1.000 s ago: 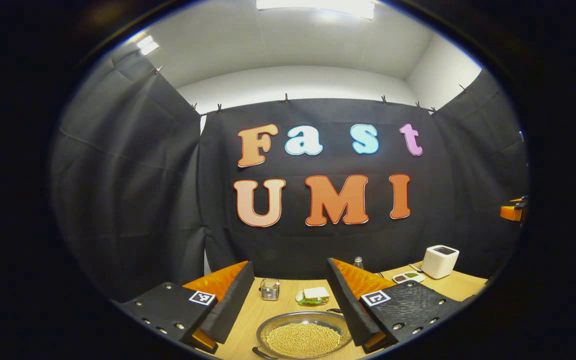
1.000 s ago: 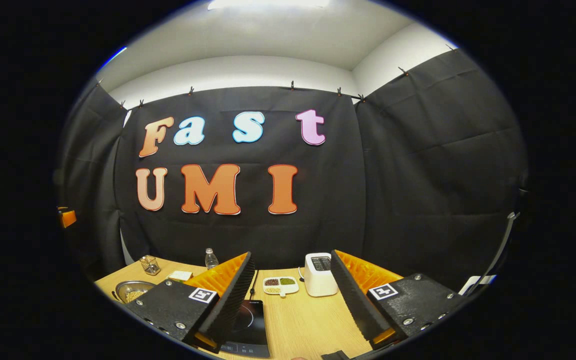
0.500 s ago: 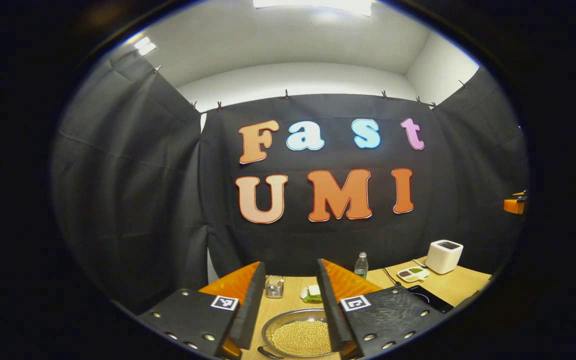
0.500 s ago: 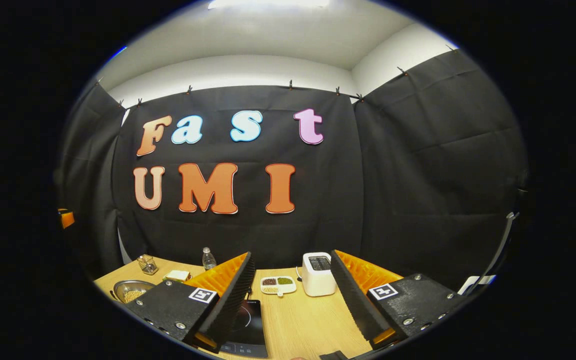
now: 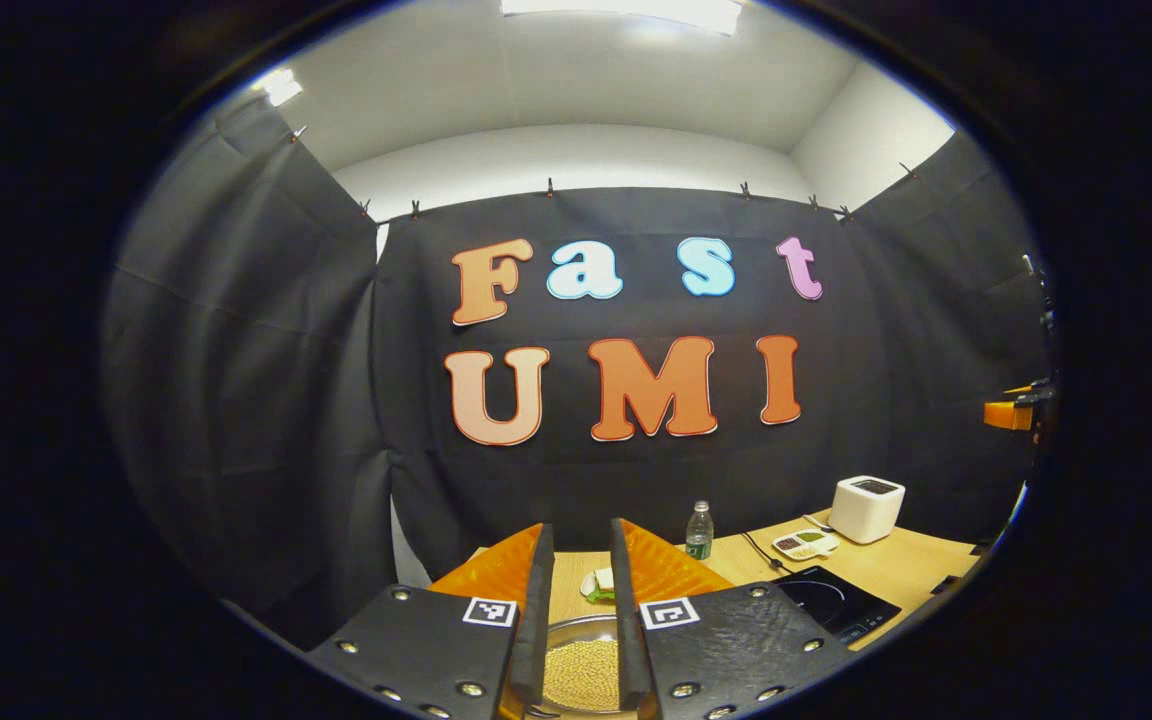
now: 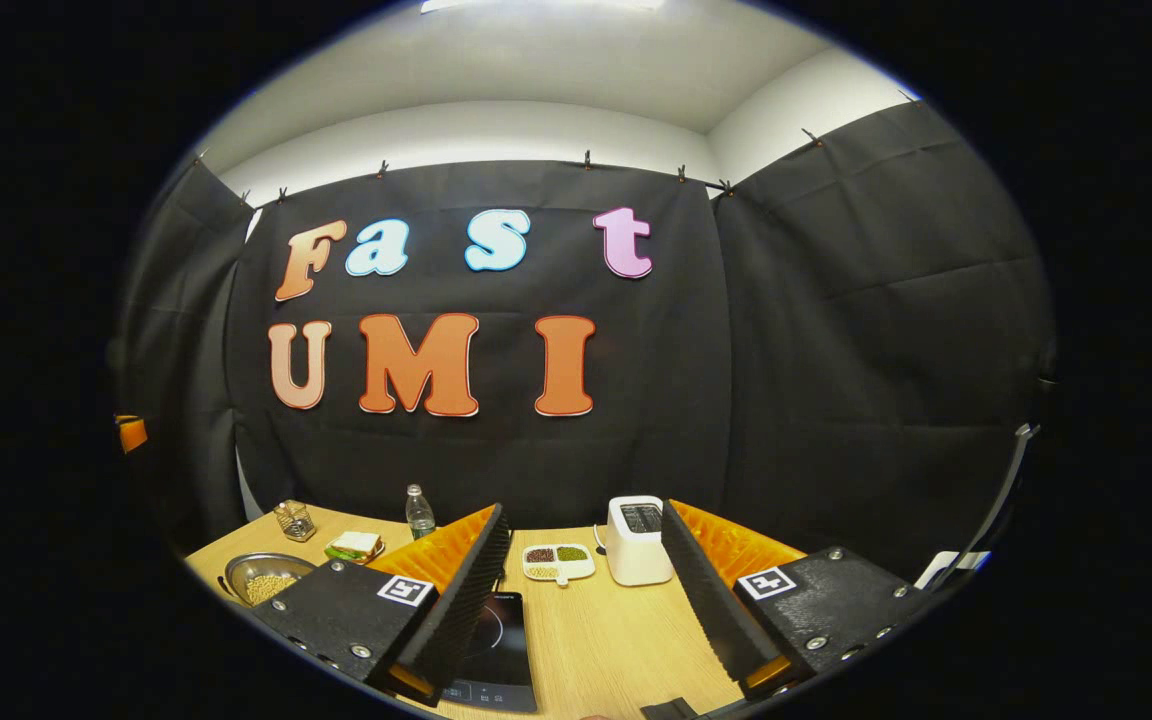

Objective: First push the handle of the pot to place it horizontally, then grasp the pot with both hands and set it on the induction cooktop.

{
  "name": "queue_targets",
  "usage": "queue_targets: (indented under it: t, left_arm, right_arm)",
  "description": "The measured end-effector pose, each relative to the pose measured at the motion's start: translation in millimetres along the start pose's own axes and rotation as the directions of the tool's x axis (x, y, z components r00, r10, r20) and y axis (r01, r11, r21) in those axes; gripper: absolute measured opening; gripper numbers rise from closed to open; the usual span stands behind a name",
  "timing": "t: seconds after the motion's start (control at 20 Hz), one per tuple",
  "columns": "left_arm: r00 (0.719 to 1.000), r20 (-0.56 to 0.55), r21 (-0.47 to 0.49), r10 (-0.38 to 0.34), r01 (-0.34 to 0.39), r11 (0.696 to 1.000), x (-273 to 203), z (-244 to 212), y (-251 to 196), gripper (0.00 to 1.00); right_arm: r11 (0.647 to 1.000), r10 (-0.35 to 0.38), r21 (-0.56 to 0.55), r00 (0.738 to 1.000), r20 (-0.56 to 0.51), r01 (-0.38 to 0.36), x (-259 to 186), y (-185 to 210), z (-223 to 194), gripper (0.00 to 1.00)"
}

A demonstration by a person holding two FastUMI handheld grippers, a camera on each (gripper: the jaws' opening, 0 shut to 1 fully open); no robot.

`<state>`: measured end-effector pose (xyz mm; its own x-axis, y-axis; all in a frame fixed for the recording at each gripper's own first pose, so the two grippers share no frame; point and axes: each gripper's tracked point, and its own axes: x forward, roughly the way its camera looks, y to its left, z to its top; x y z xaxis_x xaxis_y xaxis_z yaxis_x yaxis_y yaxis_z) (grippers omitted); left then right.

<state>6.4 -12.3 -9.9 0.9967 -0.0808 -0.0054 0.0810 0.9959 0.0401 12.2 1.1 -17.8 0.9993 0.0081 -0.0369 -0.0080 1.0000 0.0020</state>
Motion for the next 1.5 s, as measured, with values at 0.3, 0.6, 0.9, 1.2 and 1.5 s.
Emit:
queue_targets:
  t: [0.3,0.6,0.9,1.2,1.5]
  left_arm:
    - [1.000,-0.001,-0.036,-0.001,0.001,0.999,-2.2,-11.4,7.5,0.03]
    - [0.996,-0.091,-0.031,-0.024,0.021,0.999,-16.2,-56.4,3.2,0.02]
    - [0.985,-0.173,-0.046,-0.026,0.018,0.999,-30.4,-100.2,6.5,0.03]
    - [0.960,-0.277,-0.072,-0.028,0.009,0.997,-44.3,-157.8,10.3,0.03]
    - [0.923,-0.384,-0.106,-0.038,-0.003,0.994,-56.4,-214.8,9.1,0.02]
  right_arm:
    - [1.000,0.005,0.006,1.000,0.005,-0.005,0.0,3.9,0.1,0.95]
    - [1.000,0.015,0.014,1.000,0.006,-0.015,-0.5,12.2,-0.9,0.95]
    - [0.999,0.033,0.008,0.999,0.001,-0.033,-0.7,21.7,-3.9,0.95]
    - [0.999,0.043,-0.002,0.999,-0.004,-0.043,-0.5,29.9,-7.4,0.95]
    - [0.998,0.067,0.011,0.998,-0.015,-0.067,-2.4,39.9,-12.1,0.95]
